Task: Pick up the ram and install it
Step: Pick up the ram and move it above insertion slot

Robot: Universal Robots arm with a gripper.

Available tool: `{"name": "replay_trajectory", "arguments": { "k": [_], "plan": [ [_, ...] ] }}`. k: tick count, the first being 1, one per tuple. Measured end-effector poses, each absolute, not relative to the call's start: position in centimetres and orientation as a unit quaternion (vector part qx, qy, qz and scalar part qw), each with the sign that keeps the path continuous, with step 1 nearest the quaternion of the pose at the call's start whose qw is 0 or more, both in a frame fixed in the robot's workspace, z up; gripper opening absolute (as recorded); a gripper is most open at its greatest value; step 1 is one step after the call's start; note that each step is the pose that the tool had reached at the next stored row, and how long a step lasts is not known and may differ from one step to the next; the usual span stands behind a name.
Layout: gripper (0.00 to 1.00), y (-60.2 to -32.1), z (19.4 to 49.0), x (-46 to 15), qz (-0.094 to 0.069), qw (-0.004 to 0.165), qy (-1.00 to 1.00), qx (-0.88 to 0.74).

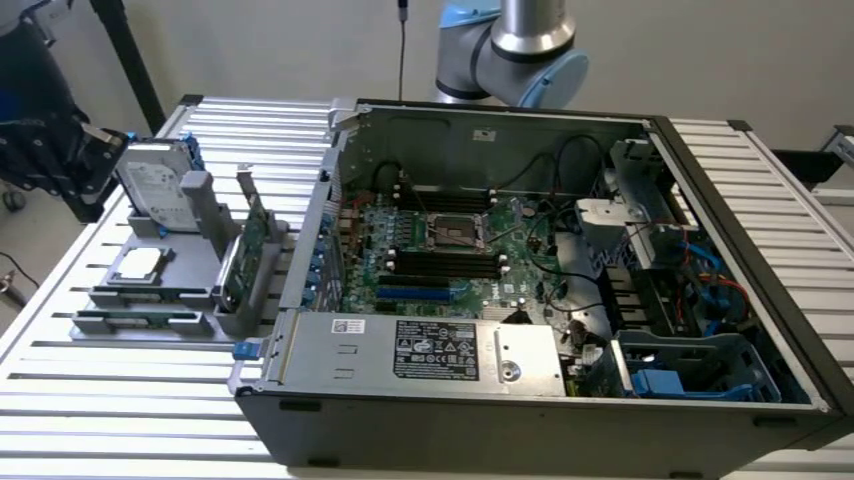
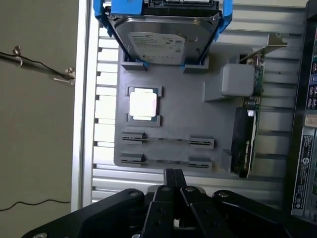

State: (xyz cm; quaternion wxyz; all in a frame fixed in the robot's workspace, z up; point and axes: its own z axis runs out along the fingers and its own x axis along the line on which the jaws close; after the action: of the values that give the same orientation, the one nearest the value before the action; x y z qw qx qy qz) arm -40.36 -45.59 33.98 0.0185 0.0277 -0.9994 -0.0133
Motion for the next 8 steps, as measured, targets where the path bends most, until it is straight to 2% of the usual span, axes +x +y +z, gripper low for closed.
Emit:
{"name": "replay_trajectory", "arguments": {
  "k": [8],
  "plan": [
    [0.11, -45.7, 33.41, -40.35, -0.012, 0.024, -0.996, 0.09]
  ]
}}
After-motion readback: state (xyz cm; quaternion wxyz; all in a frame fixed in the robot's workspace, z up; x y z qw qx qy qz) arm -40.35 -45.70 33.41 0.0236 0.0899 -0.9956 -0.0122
